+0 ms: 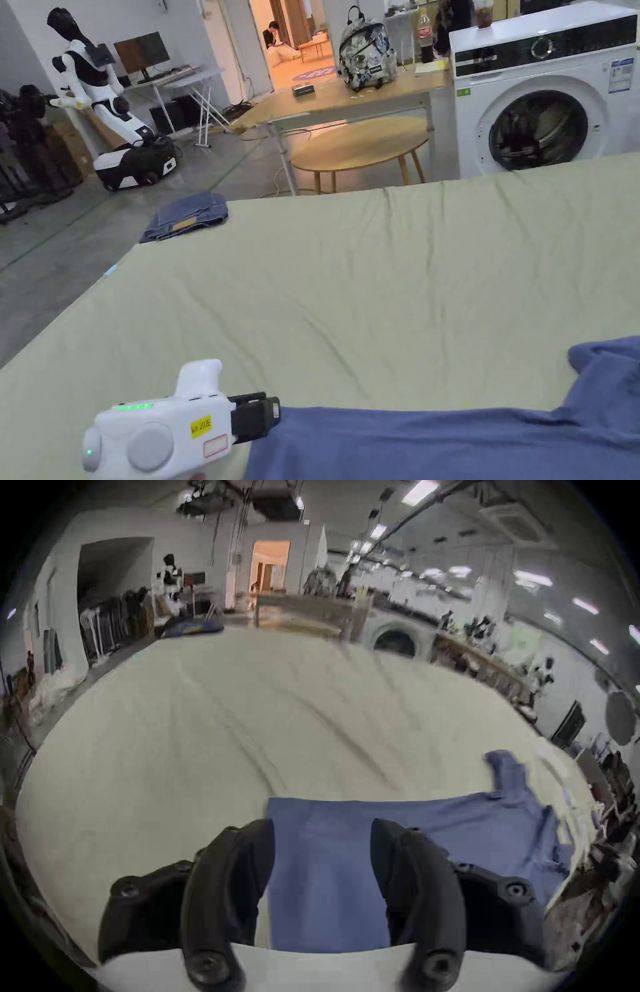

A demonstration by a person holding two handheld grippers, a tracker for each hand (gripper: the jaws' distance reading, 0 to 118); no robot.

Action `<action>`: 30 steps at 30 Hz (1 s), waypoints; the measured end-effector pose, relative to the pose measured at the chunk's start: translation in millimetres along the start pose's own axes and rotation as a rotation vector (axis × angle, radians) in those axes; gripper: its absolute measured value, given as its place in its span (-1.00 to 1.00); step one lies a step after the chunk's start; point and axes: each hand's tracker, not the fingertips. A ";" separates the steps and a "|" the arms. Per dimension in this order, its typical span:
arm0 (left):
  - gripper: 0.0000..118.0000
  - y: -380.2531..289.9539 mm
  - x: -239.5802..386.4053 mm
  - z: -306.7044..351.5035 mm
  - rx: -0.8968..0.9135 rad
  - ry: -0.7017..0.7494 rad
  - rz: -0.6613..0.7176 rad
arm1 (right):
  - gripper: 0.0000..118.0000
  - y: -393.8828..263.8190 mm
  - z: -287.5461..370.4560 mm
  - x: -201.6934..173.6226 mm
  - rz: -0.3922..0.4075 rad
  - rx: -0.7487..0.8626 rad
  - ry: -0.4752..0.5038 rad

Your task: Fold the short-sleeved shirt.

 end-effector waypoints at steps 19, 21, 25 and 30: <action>-1.00 5.7 16.9 -96.5 -0.234 0.098 -0.090 | 0.13 102.5 -109.5 47.6 0.068 -0.227 -0.014; -1.00 4.8 21.0 -96.5 -0.239 0.098 -0.098 | 0.11 127.7 -159.7 53.0 0.067 -0.293 -0.004; -1.00 3.6 24.1 -88.1 -0.237 0.087 -0.069 | 0.11 135.5 -255.5 68.8 0.049 -0.429 -0.084; -1.00 3.8 22.9 -82.3 -0.241 0.066 -0.037 | -0.59 117.2 -308.9 84.3 0.006 -0.568 -0.126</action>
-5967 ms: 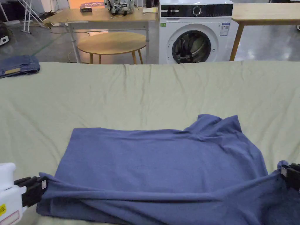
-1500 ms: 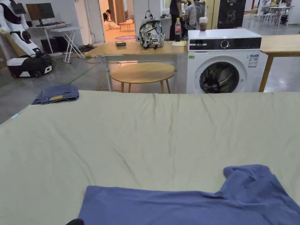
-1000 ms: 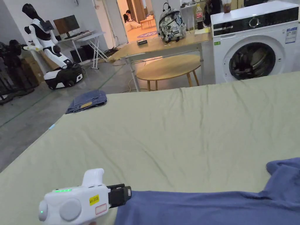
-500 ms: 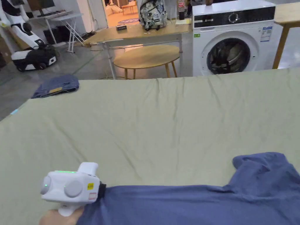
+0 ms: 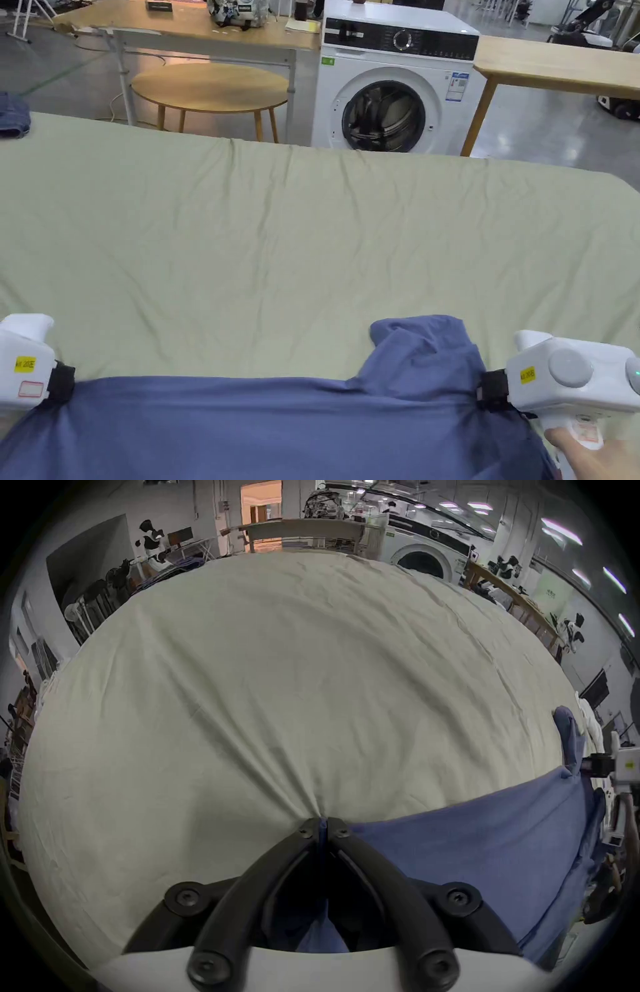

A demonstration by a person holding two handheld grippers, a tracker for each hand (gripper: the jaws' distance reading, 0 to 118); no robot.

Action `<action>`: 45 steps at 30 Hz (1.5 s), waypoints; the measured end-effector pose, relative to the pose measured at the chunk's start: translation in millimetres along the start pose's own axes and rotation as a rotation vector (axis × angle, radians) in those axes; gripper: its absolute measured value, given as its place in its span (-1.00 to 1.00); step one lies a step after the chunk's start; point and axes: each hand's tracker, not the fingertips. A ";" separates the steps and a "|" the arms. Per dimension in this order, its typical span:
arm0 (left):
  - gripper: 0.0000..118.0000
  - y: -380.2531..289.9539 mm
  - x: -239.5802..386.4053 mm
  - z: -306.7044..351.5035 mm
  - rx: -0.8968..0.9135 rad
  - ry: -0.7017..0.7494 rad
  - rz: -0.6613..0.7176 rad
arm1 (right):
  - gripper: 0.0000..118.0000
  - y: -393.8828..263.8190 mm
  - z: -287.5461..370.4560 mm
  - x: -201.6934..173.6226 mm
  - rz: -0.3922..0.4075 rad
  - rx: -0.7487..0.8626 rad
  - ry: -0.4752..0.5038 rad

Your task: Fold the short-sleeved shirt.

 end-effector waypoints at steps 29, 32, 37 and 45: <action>-0.95 -238.7 -33.7 147.4 0.224 -0.096 0.023 | -0.96 -299.8 178.7 26.4 -0.104 0.259 -0.050; -0.14 -235.2 -42.5 143.8 0.236 -0.129 0.047 | -0.22 -301.6 171.1 28.4 -0.105 0.260 -0.052; -0.01 -233.4 -43.3 182.8 0.384 -0.069 0.041 | -0.09 -308.8 204.5 33.8 -0.154 0.395 -0.087; -0.04 -213.5 19.0 273.5 0.664 -0.103 -0.112 | -0.28 -266.9 271.6 -35.1 -0.082 0.757 0.073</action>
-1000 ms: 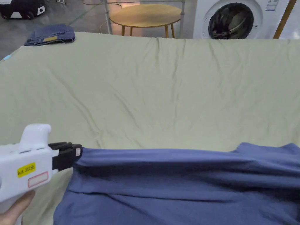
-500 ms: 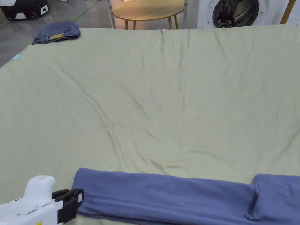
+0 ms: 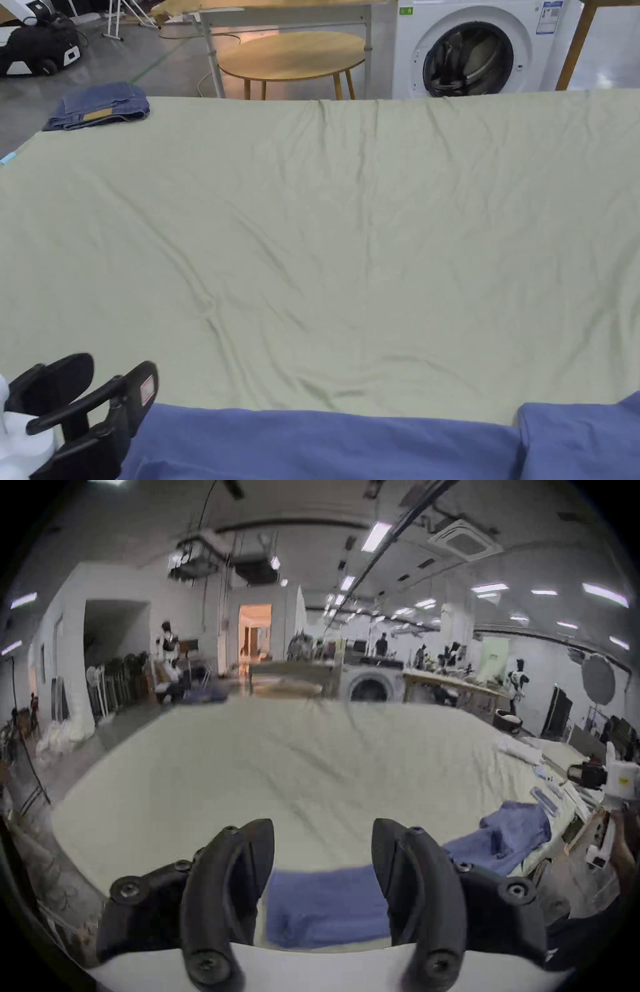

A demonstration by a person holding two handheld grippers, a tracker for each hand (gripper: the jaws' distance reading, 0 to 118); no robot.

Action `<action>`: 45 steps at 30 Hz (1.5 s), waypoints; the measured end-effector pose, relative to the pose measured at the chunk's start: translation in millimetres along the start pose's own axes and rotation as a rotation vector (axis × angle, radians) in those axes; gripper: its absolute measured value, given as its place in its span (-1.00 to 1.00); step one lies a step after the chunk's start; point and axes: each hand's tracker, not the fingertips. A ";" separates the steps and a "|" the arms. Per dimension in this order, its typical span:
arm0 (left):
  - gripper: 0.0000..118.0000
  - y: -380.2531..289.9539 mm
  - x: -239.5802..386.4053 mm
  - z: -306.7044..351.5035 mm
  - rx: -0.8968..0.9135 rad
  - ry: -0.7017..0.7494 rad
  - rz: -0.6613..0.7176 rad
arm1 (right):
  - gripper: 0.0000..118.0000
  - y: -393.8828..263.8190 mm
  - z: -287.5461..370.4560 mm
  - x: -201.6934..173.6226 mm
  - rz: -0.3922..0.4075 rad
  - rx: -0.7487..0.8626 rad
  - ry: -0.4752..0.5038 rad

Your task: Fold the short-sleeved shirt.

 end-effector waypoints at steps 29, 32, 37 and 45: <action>0.67 -147.3 -185.6 -111.6 -0.387 -0.402 0.985 | -1.00 -25.5 -37.2 -64.3 0.199 -0.223 0.173; 0.67 -146.6 -179.7 -122.6 -0.315 -0.543 0.997 | -1.00 -26.1 -37.2 -63.7 0.208 -0.229 0.165; -0.58 -147.3 -165.3 -153.8 -0.468 -0.525 0.965 | -1.00 -30.5 -38.6 -62.5 0.193 -0.237 0.170; -0.92 -97.4 -147.9 -119.4 -0.343 -0.430 0.956 | -1.00 -34.6 -34.4 -44.6 0.167 -0.244 0.142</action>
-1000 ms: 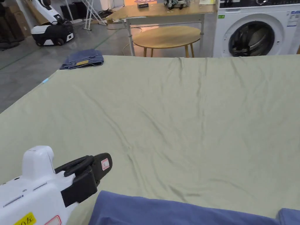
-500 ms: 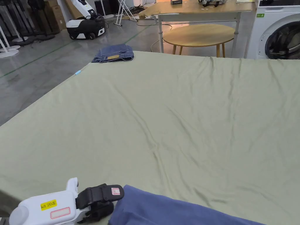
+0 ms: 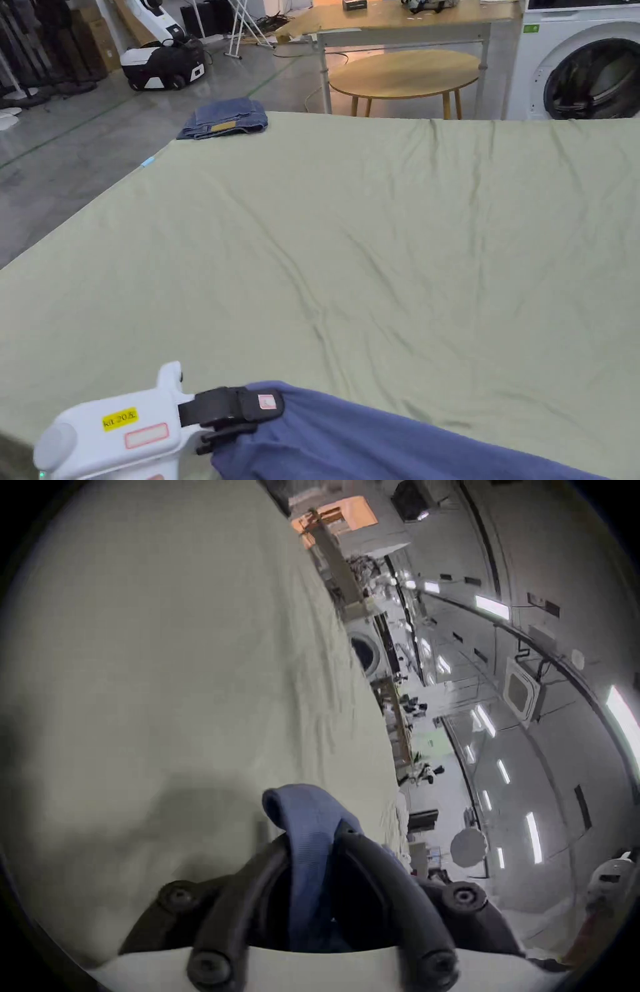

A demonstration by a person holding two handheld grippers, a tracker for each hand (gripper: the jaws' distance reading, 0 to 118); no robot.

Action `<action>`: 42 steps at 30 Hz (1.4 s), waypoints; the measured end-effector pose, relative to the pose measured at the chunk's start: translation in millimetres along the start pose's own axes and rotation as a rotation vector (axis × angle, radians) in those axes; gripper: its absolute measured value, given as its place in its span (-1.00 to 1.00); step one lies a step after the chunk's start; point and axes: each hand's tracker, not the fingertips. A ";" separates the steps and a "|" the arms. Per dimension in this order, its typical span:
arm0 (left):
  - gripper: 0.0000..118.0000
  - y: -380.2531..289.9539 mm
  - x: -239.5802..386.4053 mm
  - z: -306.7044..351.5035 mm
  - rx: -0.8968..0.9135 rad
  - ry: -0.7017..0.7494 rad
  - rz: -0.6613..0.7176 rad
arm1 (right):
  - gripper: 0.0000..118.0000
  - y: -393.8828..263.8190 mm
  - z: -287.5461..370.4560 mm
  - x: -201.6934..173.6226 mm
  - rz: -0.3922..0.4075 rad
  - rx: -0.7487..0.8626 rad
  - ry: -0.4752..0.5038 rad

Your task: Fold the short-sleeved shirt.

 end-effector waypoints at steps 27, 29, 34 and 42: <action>-0.23 -99.7 173.7 -182.3 -0.249 0.063 -0.550 | -1.00 -45.2 25.8 28.5 -0.209 -0.031 -0.044; -1.00 -99.7 161.3 -180.6 -0.257 0.070 -0.556 | -1.00 -48.0 24.2 29.8 -0.228 -0.040 -0.046; -1.00 -133.3 123.3 -221.7 -0.415 0.139 -0.513 | -1.00 -47.2 22.8 24.4 -0.229 -0.050 -0.038; -0.86 -116.8 119.2 -193.6 -0.371 0.076 -0.460 | -1.00 -41.7 14.5 14.1 -0.202 -0.055 -0.011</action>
